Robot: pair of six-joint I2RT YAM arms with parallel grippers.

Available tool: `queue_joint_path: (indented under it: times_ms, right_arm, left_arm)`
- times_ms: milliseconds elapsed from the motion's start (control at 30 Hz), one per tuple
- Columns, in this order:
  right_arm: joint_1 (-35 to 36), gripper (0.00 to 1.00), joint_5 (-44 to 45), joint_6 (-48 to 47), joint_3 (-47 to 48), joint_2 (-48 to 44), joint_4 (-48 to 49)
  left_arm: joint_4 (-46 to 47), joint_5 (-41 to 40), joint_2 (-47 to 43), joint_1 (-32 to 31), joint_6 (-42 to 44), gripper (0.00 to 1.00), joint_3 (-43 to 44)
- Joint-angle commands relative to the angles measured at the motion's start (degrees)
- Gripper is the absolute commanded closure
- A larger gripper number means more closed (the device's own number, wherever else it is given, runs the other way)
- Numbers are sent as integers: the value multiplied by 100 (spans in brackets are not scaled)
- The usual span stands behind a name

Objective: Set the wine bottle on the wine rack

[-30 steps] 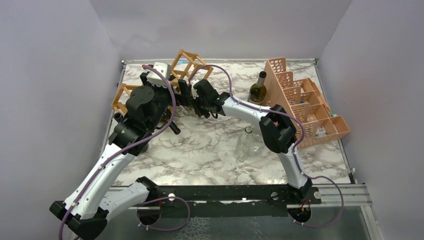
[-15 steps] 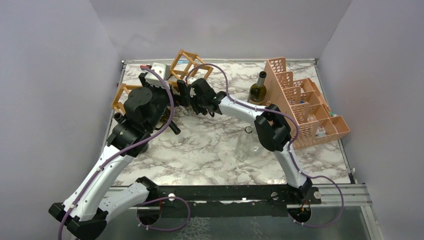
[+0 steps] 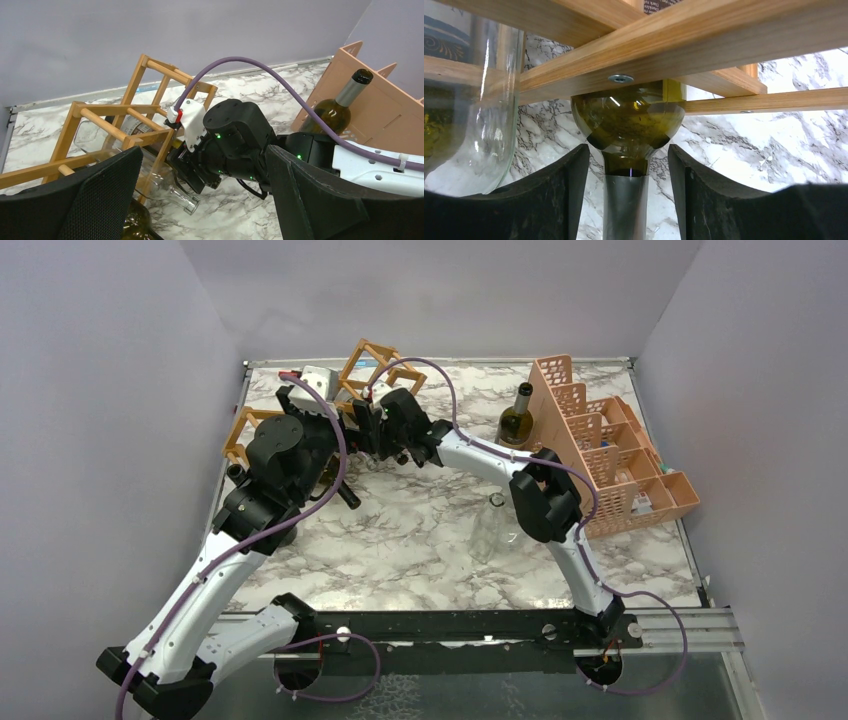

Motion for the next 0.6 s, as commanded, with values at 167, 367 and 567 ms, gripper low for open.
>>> queue_joint_path:
  times_ms: [167, 367, 567]
  right_arm:
    - [4, 30, -6, 102, 23, -955, -167]
    - [3, 29, -292, 294, -629, -1954, -410]
    - [2, 28, -72, 575, -1690, -3327, -846]
  left_arm:
    - [-185, 127, -135, 1, 221, 1, 165]
    - [-192, 299, -271, 2, 248, 1, 117]
    - [-29, 879, -590, 4, 21, 1, -219]
